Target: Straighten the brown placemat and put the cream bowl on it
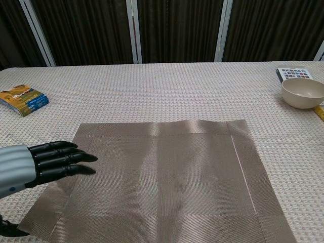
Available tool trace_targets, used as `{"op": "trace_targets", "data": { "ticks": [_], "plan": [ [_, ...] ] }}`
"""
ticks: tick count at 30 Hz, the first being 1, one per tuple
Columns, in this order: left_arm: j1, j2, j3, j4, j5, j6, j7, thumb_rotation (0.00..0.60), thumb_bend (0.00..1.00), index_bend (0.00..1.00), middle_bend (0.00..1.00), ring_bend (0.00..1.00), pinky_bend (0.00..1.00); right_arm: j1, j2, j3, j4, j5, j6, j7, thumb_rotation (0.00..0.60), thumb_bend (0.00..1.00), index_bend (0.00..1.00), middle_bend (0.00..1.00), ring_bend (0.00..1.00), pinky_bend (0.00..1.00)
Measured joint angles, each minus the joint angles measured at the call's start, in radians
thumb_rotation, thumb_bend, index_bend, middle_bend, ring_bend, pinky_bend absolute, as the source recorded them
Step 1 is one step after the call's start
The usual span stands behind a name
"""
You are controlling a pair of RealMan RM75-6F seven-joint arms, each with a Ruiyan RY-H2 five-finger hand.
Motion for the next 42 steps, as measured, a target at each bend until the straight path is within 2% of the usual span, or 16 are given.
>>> {"op": "trace_targets", "data": {
  "ticks": [5,9,17,22,29,36,42],
  "plan": [
    [0.034,0.072,-0.007,-0.057,-0.014,0.099,-0.031,0.6,0.0,0.0,0.0,0.0,0.0,0.0,0.0,-0.003,0.001,-0.006,-0.006,0.001,0.6,0.0,0.0,0.0,0.0,0.0],
    [0.066,0.144,-0.045,-0.131,-0.068,0.171,-0.032,0.6,0.0,0.0,0.0,0.0,0.0,0.005,-0.004,-0.007,0.006,-0.003,-0.024,-0.007,0.6,0.0,0.0,0.0,0.0,0.0],
    [0.121,0.234,-0.192,-0.319,-0.336,0.216,0.007,0.6,0.0,0.0,0.0,0.0,0.0,0.05,-0.021,0.004,0.031,0.06,-0.129,-0.008,0.6,0.0,0.0,0.0,0.0,0.0],
    [0.151,0.278,-0.285,-0.426,-0.506,0.237,0.086,0.6,0.0,0.0,0.0,0.0,0.0,0.125,-0.034,0.029,0.078,0.138,-0.282,0.041,0.6,0.0,0.0,0.0,0.0,0.0],
    [0.185,0.293,-0.385,-0.486,-0.674,0.268,0.19,0.6,0.0,0.0,0.0,0.0,0.0,0.264,-0.111,0.076,0.276,0.262,-0.48,0.009,0.6,0.0,0.0,0.0,0.0,0.0],
    [0.193,0.287,-0.401,-0.444,-0.713,0.241,0.203,0.6,0.0,0.0,0.0,0.0,0.0,0.398,-0.241,0.111,0.532,0.363,-0.641,-0.058,0.6,0.0,0.0,0.0,0.0,0.0],
    [0.193,0.272,-0.417,-0.408,-0.736,0.217,0.202,0.6,0.0,0.0,0.0,0.0,0.0,0.481,-0.33,0.124,0.709,0.4,-0.727,-0.099,0.6,0.0,0.0,0.0,0.0,0.0]
  ]
}}
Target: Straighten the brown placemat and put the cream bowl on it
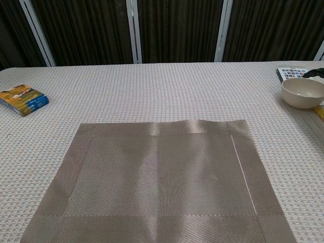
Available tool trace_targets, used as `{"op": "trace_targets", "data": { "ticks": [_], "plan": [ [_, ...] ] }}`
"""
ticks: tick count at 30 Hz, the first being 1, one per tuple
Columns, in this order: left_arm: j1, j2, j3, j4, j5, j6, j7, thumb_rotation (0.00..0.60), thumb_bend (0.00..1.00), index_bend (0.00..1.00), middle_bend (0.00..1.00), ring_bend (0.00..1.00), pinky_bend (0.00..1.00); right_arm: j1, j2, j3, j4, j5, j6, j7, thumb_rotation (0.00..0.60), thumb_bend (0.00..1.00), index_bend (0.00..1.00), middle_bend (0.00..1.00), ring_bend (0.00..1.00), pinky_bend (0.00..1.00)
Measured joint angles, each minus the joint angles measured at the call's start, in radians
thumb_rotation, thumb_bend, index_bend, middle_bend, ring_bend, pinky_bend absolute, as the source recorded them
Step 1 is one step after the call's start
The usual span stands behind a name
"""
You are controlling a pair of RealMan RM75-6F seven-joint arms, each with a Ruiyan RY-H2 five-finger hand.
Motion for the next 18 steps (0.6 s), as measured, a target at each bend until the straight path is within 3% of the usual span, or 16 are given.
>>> {"op": "trace_targets", "data": {
  "ticks": [5,10,18],
  "plan": [
    [0.001,-0.012,-0.005,0.019,-0.008,-0.014,0.008,0.6,0.0,0.0,0.0,0.0,0.0,0.045,-0.06,0.005,0.137,0.016,-0.044,-0.016,0.6,0.01,0.04,0.0,0.0,0.0],
    [0.001,-0.021,-0.009,0.029,-0.012,-0.026,0.014,0.6,0.0,0.0,0.0,0.0,0.0,0.081,-0.116,0.011,0.258,0.038,-0.089,-0.02,0.6,0.13,0.15,0.0,0.0,0.0],
    [0.005,-0.027,-0.017,0.034,-0.007,-0.034,0.013,0.6,0.0,0.0,0.0,0.0,0.0,0.125,-0.209,0.017,0.429,0.049,-0.125,-0.007,0.6,0.39,0.54,0.0,0.0,0.0]
  ]
}}
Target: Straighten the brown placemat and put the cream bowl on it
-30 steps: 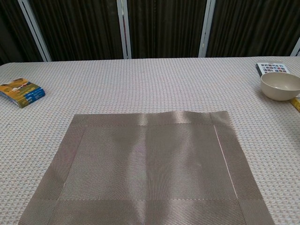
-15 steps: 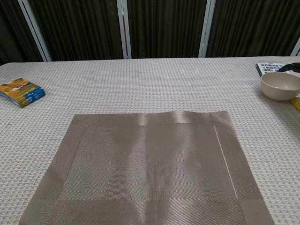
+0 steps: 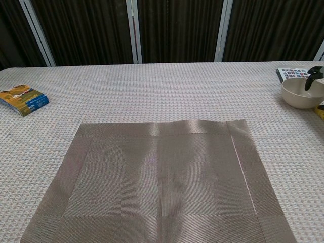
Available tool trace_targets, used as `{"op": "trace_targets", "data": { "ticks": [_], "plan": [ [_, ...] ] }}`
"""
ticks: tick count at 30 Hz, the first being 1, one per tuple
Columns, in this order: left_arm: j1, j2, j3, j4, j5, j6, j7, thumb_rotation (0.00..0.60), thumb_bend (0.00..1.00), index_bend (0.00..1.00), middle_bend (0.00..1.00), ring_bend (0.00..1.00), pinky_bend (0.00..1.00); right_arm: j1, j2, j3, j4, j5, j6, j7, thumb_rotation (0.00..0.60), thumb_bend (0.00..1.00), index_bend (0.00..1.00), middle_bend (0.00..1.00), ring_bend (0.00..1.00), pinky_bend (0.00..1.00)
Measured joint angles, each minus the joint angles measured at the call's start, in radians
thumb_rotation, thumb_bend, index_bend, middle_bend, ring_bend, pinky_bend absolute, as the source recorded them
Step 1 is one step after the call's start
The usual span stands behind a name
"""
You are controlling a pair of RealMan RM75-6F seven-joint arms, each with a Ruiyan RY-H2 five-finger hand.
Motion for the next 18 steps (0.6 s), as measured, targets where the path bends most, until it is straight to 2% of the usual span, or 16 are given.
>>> {"op": "trace_targets", "data": {
  "ticks": [6,11,18],
  "plan": [
    [0.003,-0.001,-0.005,0.002,0.001,-0.008,-0.003,0.6,0.0,0.0,0.0,0.0,0.0,0.025,-0.054,-0.003,0.077,-0.012,-0.023,0.027,0.6,0.42,0.74,0.0,0.0,0.0],
    [0.008,0.0,-0.01,0.003,0.005,-0.009,-0.006,0.6,0.0,0.0,0.0,0.0,0.0,0.033,-0.08,-0.004,0.113,-0.03,-0.003,0.043,0.6,0.42,0.77,0.0,0.0,0.0],
    [0.012,0.002,-0.013,-0.002,0.014,-0.012,-0.009,0.6,0.0,0.0,0.0,0.0,0.0,0.021,-0.074,-0.009,0.098,-0.086,0.096,0.106,0.6,0.42,0.77,0.0,0.0,0.0]
  ]
}}
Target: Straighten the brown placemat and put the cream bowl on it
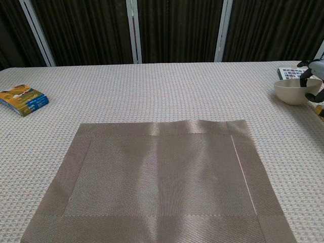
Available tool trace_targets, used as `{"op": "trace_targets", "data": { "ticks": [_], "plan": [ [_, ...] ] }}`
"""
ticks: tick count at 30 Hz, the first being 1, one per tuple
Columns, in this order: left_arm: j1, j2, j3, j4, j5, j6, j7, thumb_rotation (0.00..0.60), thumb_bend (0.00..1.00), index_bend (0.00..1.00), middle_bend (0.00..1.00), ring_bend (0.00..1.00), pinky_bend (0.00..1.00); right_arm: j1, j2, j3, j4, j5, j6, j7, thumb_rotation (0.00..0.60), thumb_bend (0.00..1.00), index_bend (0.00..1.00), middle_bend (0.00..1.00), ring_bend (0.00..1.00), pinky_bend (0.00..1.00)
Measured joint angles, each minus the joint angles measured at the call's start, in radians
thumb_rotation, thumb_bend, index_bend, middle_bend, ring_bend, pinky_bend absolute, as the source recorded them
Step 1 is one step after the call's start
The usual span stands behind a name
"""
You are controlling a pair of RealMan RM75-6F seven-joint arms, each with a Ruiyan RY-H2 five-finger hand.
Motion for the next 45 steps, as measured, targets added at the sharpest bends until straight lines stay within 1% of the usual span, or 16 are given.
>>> {"op": "trace_targets", "data": {
  "ticks": [4,8,11,15,17,21,24,27,29,33,38,45],
  "plan": [
    [0.003,0.003,-0.001,-0.006,0.007,-0.002,-0.003,0.6,0.0,0.0,0.0,0.0,0.0,-0.014,0.031,-0.007,-0.058,-0.047,0.077,0.039,0.6,0.42,0.77,0.0,0.0,0.0],
    [0.004,0.005,-0.003,-0.009,0.01,-0.008,-0.008,0.6,0.0,0.0,0.0,0.0,0.0,-0.028,0.08,-0.017,-0.149,-0.101,0.153,0.065,0.6,0.42,0.77,0.0,0.0,0.0],
    [0.004,0.006,-0.003,-0.011,0.012,-0.013,-0.012,0.6,0.0,0.0,0.0,0.0,0.0,-0.036,0.121,-0.026,-0.232,-0.142,0.201,0.07,0.6,0.42,0.77,0.0,0.0,0.0],
    [0.005,0.005,0.0,-0.02,0.017,-0.022,-0.02,0.6,0.0,0.0,0.0,0.0,0.0,-0.041,0.177,-0.039,-0.375,-0.196,0.249,0.066,0.6,0.42,0.77,0.0,0.0,0.0],
    [0.006,0.006,-0.001,-0.024,0.024,-0.022,-0.023,0.6,0.0,0.0,0.0,0.0,0.0,-0.04,0.201,-0.045,-0.45,-0.216,0.258,0.062,0.6,0.42,0.78,0.0,0.0,0.0],
    [0.01,0.007,-0.004,-0.028,0.025,-0.021,-0.026,0.6,0.0,0.0,0.0,0.0,0.0,-0.029,0.253,-0.065,-0.633,-0.271,0.259,0.036,0.6,0.42,0.78,0.0,0.0,0.0],
    [0.011,0.008,-0.005,-0.024,0.019,-0.027,-0.026,0.6,0.0,0.0,0.0,0.0,0.0,-0.011,0.272,-0.08,-0.747,-0.321,0.254,0.017,0.6,0.42,0.78,0.0,0.0,0.0],
    [0.012,0.006,-0.007,-0.019,0.009,-0.035,-0.027,0.6,0.0,0.0,0.0,0.0,0.0,0.014,0.272,-0.091,-0.817,-0.377,0.248,0.005,0.6,0.41,0.78,0.01,0.0,0.0],
    [0.012,0.005,-0.009,-0.015,0.002,-0.043,-0.028,0.6,0.0,0.0,0.0,0.0,0.0,0.031,0.261,-0.097,-0.832,-0.408,0.244,-0.002,0.6,0.41,0.78,0.01,0.0,0.0],
    [0.012,0.001,-0.011,-0.007,-0.005,-0.053,-0.027,0.6,0.0,0.0,0.0,0.0,0.0,0.064,0.21,-0.107,-0.83,-0.446,0.229,-0.016,0.6,0.4,0.78,0.01,0.0,0.0],
    [0.013,-0.002,-0.015,0.003,-0.008,-0.055,-0.028,0.6,0.0,0.0,0.0,0.0,0.0,0.094,0.141,-0.112,-0.807,-0.46,0.202,-0.051,0.6,0.4,0.78,0.01,0.0,0.0],
    [0.015,-0.004,-0.016,0.003,-0.01,-0.063,-0.028,0.6,0.0,0.0,0.0,0.0,0.0,0.123,0.037,-0.124,-0.745,-0.465,0.165,-0.117,0.6,0.4,0.78,0.01,0.0,0.0]
  ]
}}
